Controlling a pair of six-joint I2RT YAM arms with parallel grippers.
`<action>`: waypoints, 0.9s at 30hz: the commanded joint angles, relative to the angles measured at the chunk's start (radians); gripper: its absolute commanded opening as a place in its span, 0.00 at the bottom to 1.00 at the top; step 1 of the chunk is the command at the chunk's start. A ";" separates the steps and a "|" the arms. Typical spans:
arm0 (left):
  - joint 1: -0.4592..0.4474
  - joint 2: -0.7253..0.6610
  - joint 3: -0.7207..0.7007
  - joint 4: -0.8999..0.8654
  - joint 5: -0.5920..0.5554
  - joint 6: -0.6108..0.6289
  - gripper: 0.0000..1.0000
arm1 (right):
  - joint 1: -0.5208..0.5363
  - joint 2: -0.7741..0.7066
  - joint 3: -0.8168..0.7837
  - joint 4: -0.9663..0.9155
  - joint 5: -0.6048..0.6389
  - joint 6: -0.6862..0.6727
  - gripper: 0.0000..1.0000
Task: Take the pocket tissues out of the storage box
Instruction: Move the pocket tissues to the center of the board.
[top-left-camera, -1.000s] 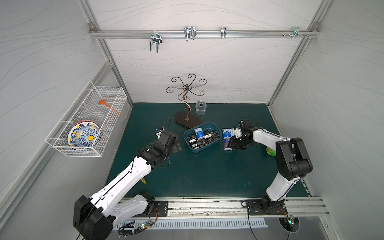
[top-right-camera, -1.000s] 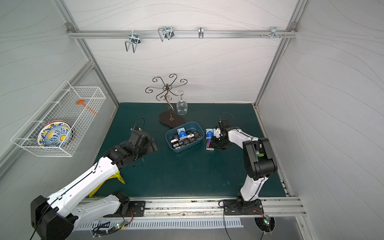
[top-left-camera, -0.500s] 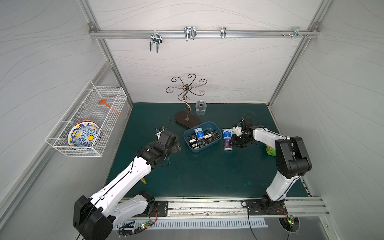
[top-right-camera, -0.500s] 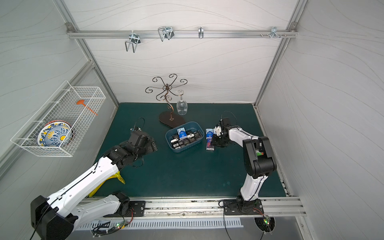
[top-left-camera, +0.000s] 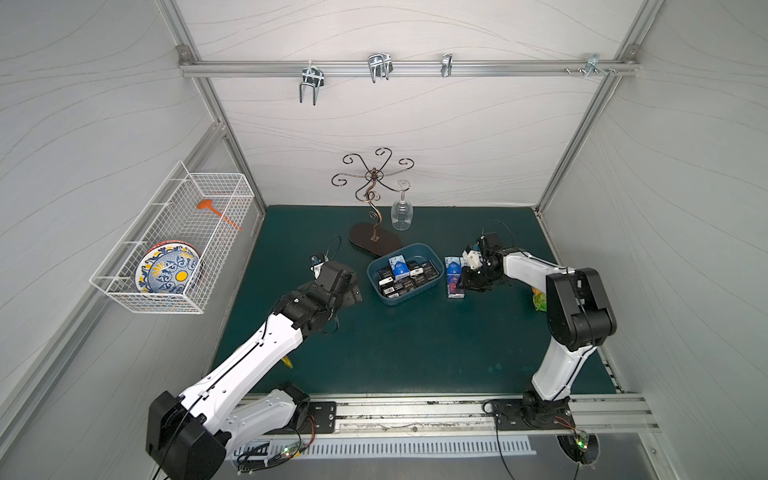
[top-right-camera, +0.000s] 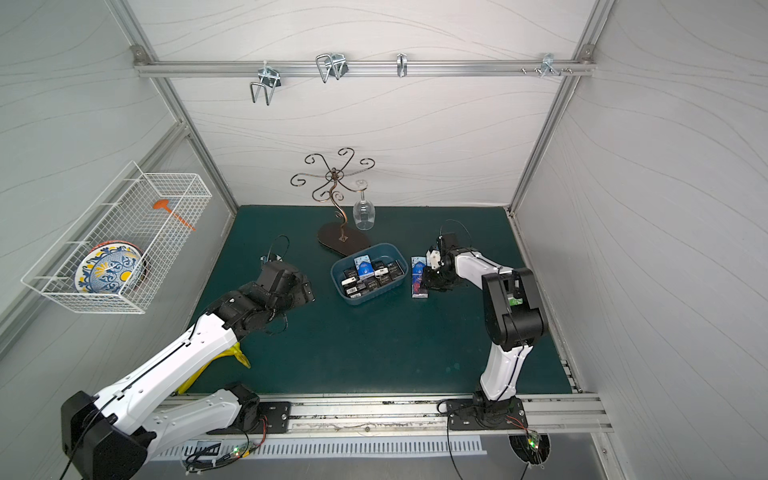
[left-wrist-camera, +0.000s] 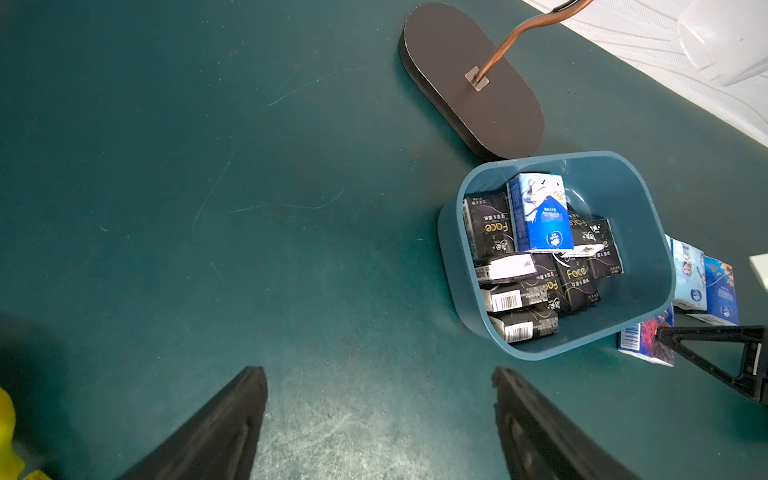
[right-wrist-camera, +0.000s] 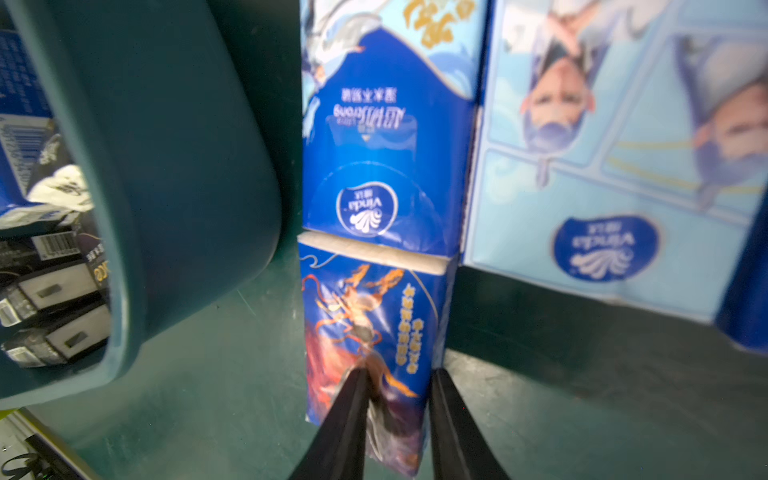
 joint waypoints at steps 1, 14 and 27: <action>0.000 -0.006 0.035 0.000 -0.017 0.004 0.89 | -0.005 0.016 0.014 -0.030 0.035 -0.010 0.31; 0.000 -0.010 0.034 0.000 -0.019 0.005 0.89 | -0.005 -0.132 0.029 -0.021 -0.001 0.048 0.50; 0.000 0.006 0.018 0.014 -0.008 -0.015 0.89 | 0.286 -0.119 0.235 -0.086 0.199 -0.013 0.54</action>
